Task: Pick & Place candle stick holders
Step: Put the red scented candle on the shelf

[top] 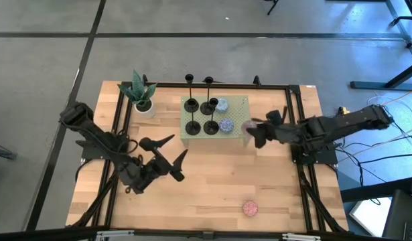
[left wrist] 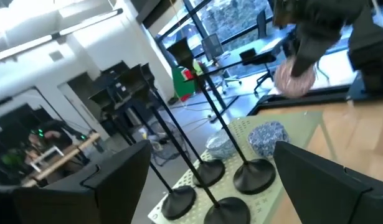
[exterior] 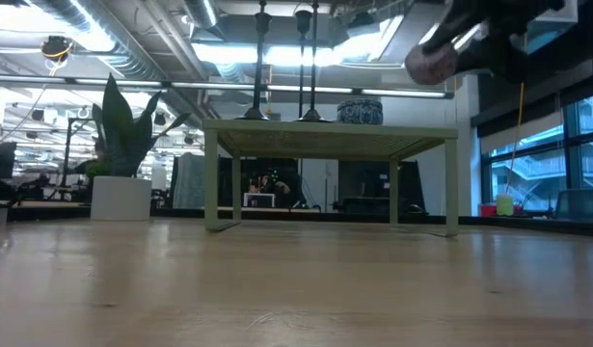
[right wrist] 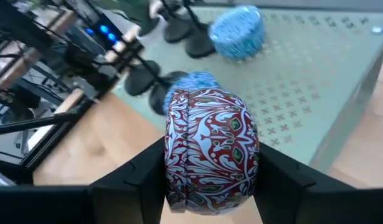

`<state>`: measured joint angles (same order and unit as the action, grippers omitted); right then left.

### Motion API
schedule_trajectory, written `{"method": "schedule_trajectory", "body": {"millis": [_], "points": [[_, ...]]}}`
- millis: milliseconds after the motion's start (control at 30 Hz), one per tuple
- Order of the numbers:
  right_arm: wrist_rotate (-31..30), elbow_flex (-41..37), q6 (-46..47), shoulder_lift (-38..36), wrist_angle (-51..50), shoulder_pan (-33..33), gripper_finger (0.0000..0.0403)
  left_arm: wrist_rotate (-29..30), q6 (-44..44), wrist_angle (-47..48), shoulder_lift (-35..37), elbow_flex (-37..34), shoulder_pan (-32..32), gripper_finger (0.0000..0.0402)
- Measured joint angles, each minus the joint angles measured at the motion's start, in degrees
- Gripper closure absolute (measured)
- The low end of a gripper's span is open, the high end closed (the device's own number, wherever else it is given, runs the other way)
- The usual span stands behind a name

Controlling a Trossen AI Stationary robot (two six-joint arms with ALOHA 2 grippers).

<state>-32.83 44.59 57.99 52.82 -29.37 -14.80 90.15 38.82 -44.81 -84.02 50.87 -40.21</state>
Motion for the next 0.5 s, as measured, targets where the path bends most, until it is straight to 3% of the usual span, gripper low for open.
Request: {"method": "schedule_trajectory", "body": {"millis": [233,500], "points": [[10.08,0.01,-3.0,4.81,-0.6,10.0,0.0206,-0.04,-1.35,0.27,0.9,0.0,0.23,0.0064],[16.9,0.01,-4.32,7.97,1.04,14.83,0.0206,-0.1,-4.28,4.44,0.62,-0.02,0.33,0.0064]]}}
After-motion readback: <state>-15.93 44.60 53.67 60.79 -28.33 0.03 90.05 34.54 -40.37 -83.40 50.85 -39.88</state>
